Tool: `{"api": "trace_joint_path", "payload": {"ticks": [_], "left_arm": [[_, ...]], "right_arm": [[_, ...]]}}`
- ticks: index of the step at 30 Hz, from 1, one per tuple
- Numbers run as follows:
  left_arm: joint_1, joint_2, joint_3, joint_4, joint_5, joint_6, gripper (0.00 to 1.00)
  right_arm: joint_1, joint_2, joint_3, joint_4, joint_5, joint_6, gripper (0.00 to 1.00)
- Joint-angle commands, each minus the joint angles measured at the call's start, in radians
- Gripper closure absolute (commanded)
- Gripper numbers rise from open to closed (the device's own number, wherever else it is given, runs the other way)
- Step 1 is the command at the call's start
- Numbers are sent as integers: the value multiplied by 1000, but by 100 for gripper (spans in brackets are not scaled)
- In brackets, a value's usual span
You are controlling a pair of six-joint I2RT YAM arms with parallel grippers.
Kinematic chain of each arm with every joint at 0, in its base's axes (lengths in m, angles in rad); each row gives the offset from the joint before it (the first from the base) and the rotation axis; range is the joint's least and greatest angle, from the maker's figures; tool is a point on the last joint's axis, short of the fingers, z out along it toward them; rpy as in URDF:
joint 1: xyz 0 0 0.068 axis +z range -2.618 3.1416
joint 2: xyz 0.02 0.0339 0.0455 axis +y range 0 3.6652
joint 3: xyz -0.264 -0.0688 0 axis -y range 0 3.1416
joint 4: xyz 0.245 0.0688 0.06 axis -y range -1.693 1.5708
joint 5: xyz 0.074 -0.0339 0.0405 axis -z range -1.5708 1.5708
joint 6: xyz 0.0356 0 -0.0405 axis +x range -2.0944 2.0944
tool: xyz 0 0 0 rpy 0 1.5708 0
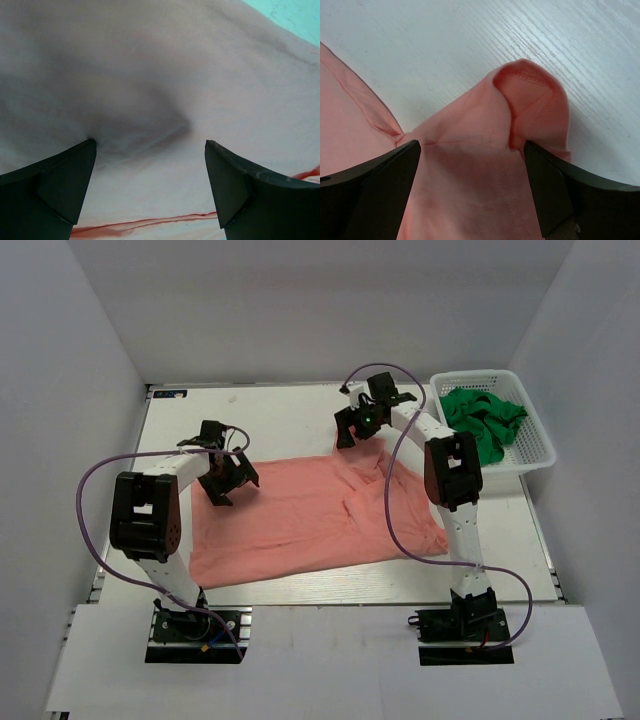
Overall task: Fold and stack the t-shirts
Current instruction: Grap the side of the flattened tshirt furthest away from the robot with both arms
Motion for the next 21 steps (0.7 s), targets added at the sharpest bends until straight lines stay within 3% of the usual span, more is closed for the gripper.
{"api": "trace_joint_path", "payload": {"ticks": [1,8,19,21], "left_arm": [[-3,20,15,-8,-23,6,0],[-3,40,15,-8,-14,6,0],[-3,40,24,-8,-14,6,0],[-3,40,24,-8,-14,6,0]], "right_arm": [[-14,6,33,55,-13,13,10],[-17,1,33,101,-19,7,10],[-22,32,27,31,-73,-39,10],[-23,26,28,31,-100,-38,21]]}}
